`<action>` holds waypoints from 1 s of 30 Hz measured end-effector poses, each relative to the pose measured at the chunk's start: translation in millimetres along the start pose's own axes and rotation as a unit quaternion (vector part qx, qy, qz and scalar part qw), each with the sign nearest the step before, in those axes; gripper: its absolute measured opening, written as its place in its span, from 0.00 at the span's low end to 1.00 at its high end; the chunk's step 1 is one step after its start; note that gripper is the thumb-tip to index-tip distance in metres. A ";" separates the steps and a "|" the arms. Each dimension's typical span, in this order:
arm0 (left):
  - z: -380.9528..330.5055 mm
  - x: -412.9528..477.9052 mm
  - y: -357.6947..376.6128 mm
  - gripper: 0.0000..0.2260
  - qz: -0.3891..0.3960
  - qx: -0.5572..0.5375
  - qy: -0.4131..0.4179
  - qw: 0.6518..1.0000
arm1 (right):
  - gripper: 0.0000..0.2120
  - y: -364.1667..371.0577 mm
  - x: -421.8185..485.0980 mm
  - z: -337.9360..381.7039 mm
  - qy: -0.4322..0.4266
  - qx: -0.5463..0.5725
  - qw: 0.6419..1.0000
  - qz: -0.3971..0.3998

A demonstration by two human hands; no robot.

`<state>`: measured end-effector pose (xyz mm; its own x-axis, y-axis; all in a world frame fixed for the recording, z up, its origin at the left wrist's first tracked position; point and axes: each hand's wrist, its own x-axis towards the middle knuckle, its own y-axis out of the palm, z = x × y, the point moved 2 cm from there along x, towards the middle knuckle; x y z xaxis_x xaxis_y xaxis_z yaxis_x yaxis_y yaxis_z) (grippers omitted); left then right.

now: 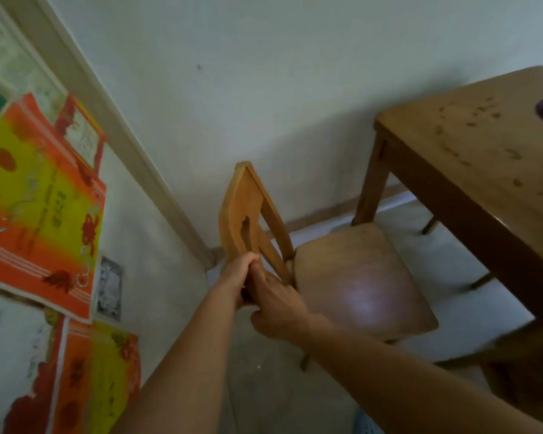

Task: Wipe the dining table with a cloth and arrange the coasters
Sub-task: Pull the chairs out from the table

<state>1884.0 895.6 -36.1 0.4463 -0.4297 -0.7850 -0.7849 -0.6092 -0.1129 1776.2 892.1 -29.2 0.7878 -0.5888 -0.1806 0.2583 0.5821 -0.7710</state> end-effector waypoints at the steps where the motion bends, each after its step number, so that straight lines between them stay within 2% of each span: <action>1: 3.8 -0.8 5.2 0.18 0.001 -0.011 0.017 1.000 | 0.44 -5.9 -6.0 -3.7 -0.013 -0.006 1.000 0.001; 3: 9.5 -7.3 18.3 0.15 -0.003 -0.024 0.048 0.999 | 0.43 -22.3 -17.5 -12.5 -0.032 -0.020 0.999 0.015; 5: 10.6 -13.6 34.9 0.16 0.007 -0.052 0.068 0.996 | 0.39 -45.4 -28.1 -20.9 -0.034 -0.038 0.998 0.024; 9: 15.6 -21.8 74.0 0.24 -0.001 -0.129 0.067 0.989 | 0.38 -87.0 -49.9 -43.7 -0.021 -0.078 0.995 0.051; 12: 31.2 -31.0 109.3 0.37 -0.005 -0.173 0.060 0.983 | 0.40 -103.9 -75.1 -69.1 0.006 -0.086 0.994 0.074; 13: 37.2 -33.0 120.7 0.39 -0.004 -0.182 0.061 0.981 | 0.40 -107.1 -82.9 -78.3 0.010 -0.087 0.993 0.073; 16: 50.2 -42.1 153.5 0.39 0.004 -0.199 0.046 0.979 | 0.38 -117.0 -104.0 -106.0 0.027 -0.111 0.992 0.051; 20: 62.0 -55.2 189.3 0.31 0.019 -0.205 0.044 0.978 | 0.35 -124.6 -127.2 -134.4 0.041 -0.107 0.993 0.021; 24: 54.6 -45.2 214.8 0.35 0.034 -0.186 0.066 0.980 | 0.32 -134.8 -129.1 -156.8 0.058 -0.117 0.991 0.000; 30: 22.1 -21.2 243.9 0.38 0.044 -0.147 0.065 0.986 | 0.14 -158.4 -106.7 -187.2 0.103 -0.111 0.988 -0.006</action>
<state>1673.6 770.9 -60.5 0.4491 -0.5592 -0.6969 -0.6724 -0.7251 0.1486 1546.6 757.8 -2.1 0.6482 -0.7108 -0.2731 0.1199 0.4495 -0.8852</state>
